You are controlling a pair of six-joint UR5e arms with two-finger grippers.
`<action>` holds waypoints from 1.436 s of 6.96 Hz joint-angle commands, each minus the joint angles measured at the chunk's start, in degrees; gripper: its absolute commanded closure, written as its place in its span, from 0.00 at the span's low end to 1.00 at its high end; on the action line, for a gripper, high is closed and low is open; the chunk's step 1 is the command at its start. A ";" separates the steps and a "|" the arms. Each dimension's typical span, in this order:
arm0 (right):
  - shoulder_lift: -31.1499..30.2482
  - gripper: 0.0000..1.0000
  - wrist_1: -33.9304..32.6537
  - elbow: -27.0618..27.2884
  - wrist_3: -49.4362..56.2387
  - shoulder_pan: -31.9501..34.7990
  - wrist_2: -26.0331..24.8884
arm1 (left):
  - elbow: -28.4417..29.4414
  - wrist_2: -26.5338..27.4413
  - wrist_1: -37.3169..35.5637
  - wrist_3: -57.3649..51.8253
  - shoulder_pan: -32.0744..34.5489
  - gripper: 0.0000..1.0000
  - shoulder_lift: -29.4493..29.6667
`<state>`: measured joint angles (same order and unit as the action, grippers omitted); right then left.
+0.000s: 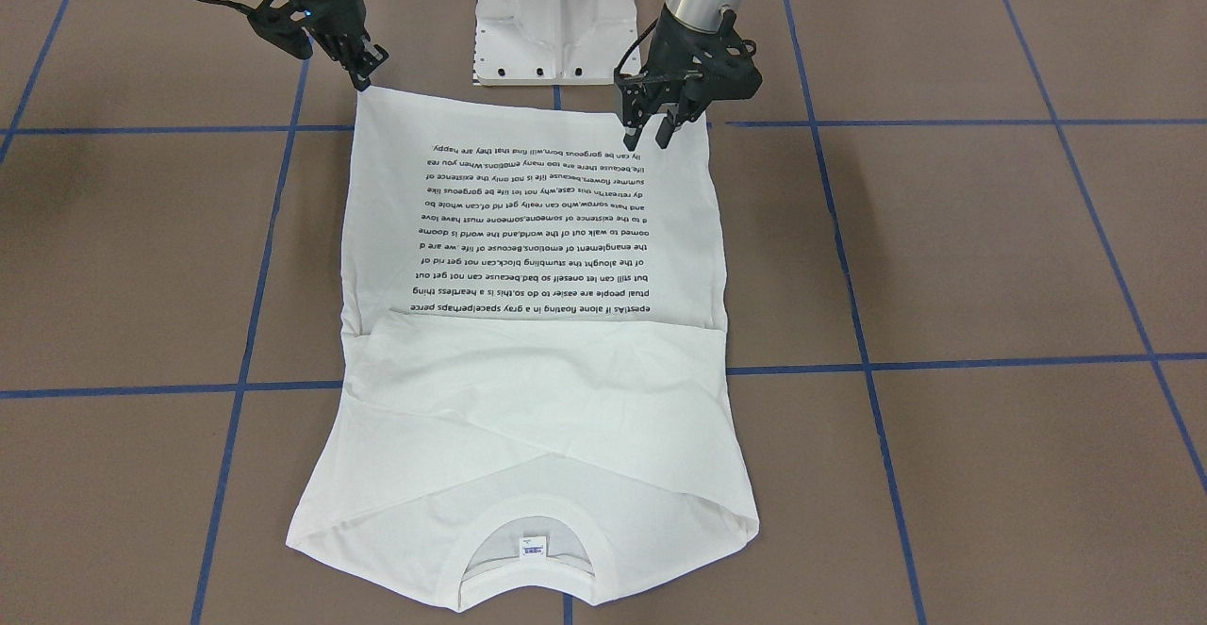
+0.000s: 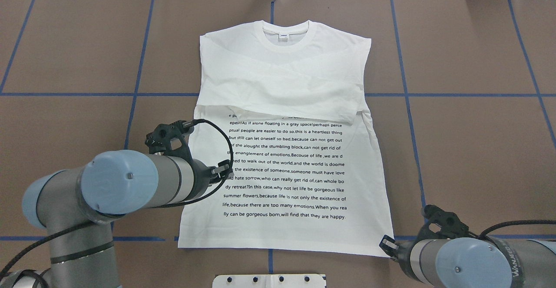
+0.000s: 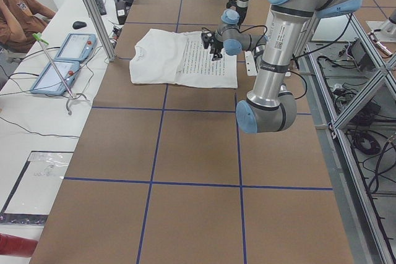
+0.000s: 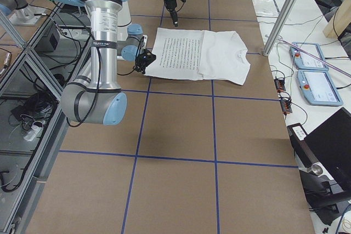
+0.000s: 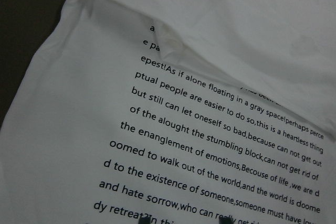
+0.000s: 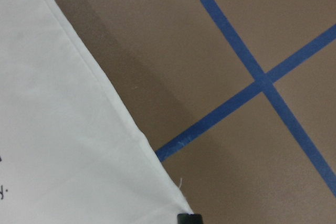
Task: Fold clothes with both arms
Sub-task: 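Grasp the hem corners nearest the robot with both grippers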
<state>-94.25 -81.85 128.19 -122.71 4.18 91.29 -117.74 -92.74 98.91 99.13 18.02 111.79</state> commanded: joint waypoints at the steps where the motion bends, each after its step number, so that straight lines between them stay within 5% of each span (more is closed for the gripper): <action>1: -1.38 1.00 0.11 0.22 0.20 -0.05 -0.06 | -0.91 3.17 -6.51 5.19 -5.96 0.47 -3.15; 4: -1.12 1.00 0.02 -0.13 0.11 -0.22 -0.06 | -1.09 3.18 -15.30 10.45 -10.62 0.47 -3.07; 10: -0.68 1.00 0.02 -0.04 0.02 -0.22 -0.06 | -0.30 2.83 -15.06 12.41 -13.80 0.48 -3.86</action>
<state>-94.96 -81.83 128.13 -122.63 3.95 91.30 -118.11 -89.80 83.67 111.56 4.47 107.82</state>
